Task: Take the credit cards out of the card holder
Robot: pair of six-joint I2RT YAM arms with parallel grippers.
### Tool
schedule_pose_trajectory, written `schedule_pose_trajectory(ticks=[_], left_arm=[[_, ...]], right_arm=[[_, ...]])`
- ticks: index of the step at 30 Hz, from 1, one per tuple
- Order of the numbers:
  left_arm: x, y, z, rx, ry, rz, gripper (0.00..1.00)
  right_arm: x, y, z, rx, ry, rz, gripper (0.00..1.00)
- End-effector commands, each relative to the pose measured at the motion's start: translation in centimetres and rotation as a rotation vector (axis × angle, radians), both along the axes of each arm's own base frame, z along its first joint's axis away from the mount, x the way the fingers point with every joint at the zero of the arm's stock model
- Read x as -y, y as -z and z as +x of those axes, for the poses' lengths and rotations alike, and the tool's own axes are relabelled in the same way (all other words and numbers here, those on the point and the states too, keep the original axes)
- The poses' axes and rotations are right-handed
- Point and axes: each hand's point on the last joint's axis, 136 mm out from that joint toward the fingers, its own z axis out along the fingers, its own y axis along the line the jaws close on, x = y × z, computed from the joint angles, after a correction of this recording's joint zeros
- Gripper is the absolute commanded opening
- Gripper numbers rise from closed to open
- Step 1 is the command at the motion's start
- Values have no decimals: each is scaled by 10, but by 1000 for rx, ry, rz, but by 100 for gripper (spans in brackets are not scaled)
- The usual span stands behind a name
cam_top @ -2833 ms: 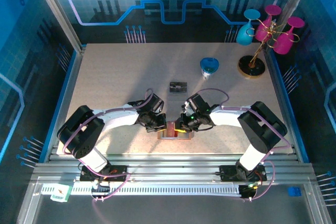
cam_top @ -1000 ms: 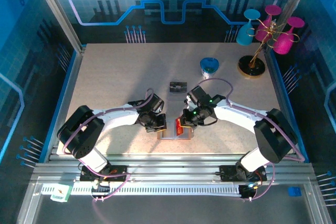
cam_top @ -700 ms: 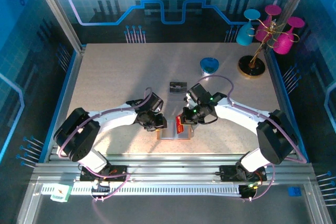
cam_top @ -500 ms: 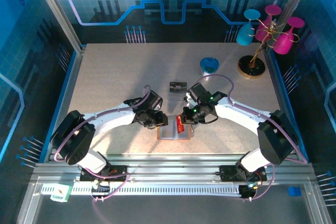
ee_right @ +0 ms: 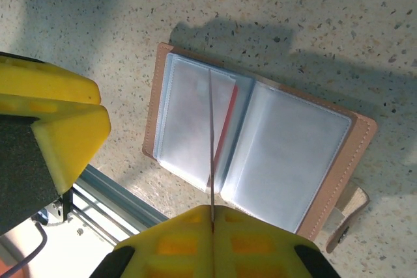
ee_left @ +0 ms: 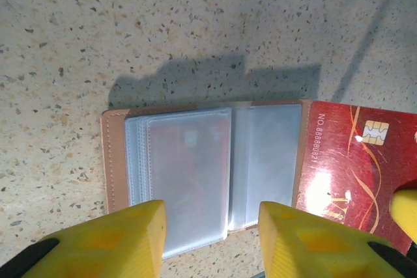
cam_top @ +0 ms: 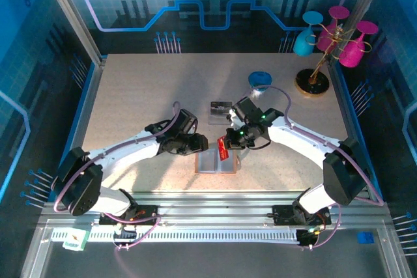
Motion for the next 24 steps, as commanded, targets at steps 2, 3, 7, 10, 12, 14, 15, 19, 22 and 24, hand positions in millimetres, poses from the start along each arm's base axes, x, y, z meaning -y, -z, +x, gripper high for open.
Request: schedule_pose_trajectory(ticks=[2,3,7,10,12,14,15,19,22,24], left_arm=[[-6,-2,-1,27,-6,18,43],[-6,-2,-1,28,-5,17,43],[-9,0,-1,22,-3,29,44],[-10,0,-2,19,-4,32,44],[-11,1,-2,19,-4,34,44],[-11,0,-2,20,-3,34,45],[-12,1,-2,18,-3,37,45],[-14,2,-3,15,-6,44,45],[-18,3,-4,13,-11,53,45],[-22,3,-5,19,-16,68,46]], right_arm=[[9,-15,10,57,-54,-37,4],[10,-17,12,62,-67,-42,3],[14,-21,22,100,-157,-79,3],[18,-23,29,152,-269,-106,3],[22,-22,35,184,-345,-146,3],[29,-21,43,211,-400,-198,2],[33,-19,49,220,-425,-228,1],[38,-20,67,293,-545,-300,0],[39,-24,83,364,-617,-335,0],[36,-28,89,405,-682,-338,0]])
